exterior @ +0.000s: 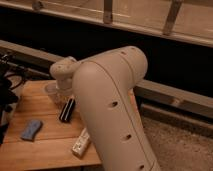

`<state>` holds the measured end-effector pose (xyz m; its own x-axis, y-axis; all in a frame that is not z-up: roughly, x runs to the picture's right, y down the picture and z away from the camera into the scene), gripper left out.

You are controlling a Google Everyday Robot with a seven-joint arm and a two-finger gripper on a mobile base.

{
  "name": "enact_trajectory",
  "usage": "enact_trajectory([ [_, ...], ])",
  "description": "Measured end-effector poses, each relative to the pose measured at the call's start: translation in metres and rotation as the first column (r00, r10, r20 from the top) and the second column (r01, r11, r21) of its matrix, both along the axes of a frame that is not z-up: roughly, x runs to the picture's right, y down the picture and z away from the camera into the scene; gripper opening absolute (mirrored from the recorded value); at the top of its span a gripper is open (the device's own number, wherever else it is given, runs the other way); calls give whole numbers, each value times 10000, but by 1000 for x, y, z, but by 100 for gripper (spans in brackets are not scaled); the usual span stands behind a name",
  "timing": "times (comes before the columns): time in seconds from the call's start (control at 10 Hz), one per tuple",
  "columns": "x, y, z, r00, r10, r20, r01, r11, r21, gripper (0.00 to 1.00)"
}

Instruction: Place the eraser in the ceramic cup

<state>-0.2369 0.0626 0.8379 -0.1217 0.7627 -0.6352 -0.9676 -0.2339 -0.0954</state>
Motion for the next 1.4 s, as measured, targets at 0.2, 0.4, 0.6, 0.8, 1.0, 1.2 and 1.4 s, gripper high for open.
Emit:
enact_trajectory([
  [0.2, -10, 3, -1, 9997, -212, 156, 212, 9998, 32, 80],
  [0.4, -9, 9, 6, 9996, -251, 138, 253, 9996, -88, 80],
  [0.6, -8, 15, 12, 9995, -299, 82, 301, 9992, -251, 80],
  [0.8, -5, 21, 17, 9995, -330, -3, 329, 9984, -458, 80],
  [1.0, 2, 30, 26, 9992, -367, -180, 351, 9961, -810, 80],
  [1.2, 6, 41, 37, 9986, -420, -325, 380, 9924, -1172, 80],
  [1.4, 10, 55, 48, 9978, -463, -475, 375, 9842, -1732, 80],
])
